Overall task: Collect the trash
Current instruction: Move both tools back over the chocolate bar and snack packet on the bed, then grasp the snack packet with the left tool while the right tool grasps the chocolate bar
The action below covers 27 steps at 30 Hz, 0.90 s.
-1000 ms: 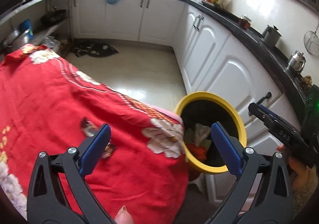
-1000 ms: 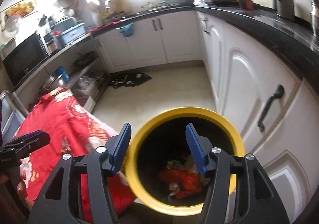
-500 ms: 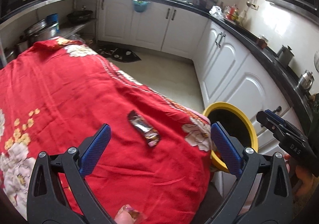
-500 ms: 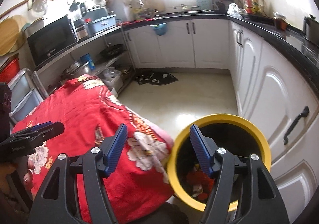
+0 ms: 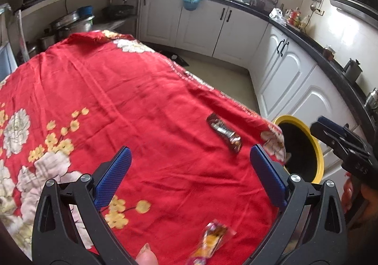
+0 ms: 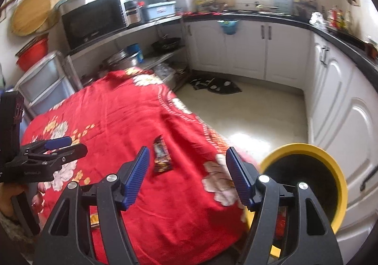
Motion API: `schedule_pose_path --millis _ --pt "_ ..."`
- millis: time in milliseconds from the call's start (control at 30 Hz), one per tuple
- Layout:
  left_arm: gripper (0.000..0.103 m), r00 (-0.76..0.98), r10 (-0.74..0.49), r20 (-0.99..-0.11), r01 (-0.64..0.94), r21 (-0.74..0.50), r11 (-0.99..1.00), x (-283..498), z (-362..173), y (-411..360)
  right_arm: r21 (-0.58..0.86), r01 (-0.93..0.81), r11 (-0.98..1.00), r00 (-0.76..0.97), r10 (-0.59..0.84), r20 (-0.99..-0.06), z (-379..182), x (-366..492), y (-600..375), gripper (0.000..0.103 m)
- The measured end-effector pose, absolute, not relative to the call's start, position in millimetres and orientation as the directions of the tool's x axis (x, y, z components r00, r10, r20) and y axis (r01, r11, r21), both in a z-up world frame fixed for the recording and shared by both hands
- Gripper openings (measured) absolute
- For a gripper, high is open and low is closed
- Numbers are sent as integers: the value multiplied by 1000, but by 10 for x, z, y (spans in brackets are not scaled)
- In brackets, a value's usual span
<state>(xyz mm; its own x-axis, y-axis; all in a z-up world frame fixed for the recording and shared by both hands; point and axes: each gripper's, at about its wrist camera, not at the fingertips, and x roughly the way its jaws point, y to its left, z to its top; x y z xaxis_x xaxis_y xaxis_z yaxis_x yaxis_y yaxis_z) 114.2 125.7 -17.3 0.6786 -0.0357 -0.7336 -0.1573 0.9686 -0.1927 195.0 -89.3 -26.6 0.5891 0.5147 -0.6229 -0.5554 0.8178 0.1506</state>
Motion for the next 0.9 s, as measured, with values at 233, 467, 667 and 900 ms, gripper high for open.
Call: schedule_pose_path --millis 233,467,667,900 --pt "92 633 -122 -765 -97 -235 967 924 -368 1313 139 -601 787 522 518 -678 -445 2085 -561 64" --pt "77 560 -255 -788 -27 -325 945 750 -671 1152 102 -637 764 461 483 -745 -733 2263 -201 64" --pt "69 524 -325 -788 48 -354 934 616 -787 1027 82 -655 751 412 446 -795 -1010 2399 44 55" --pt "52 461 -303 -834 101 -290 952 550 -940 866 82 -646 759 373 408 -833 -1248 2527 174 39"
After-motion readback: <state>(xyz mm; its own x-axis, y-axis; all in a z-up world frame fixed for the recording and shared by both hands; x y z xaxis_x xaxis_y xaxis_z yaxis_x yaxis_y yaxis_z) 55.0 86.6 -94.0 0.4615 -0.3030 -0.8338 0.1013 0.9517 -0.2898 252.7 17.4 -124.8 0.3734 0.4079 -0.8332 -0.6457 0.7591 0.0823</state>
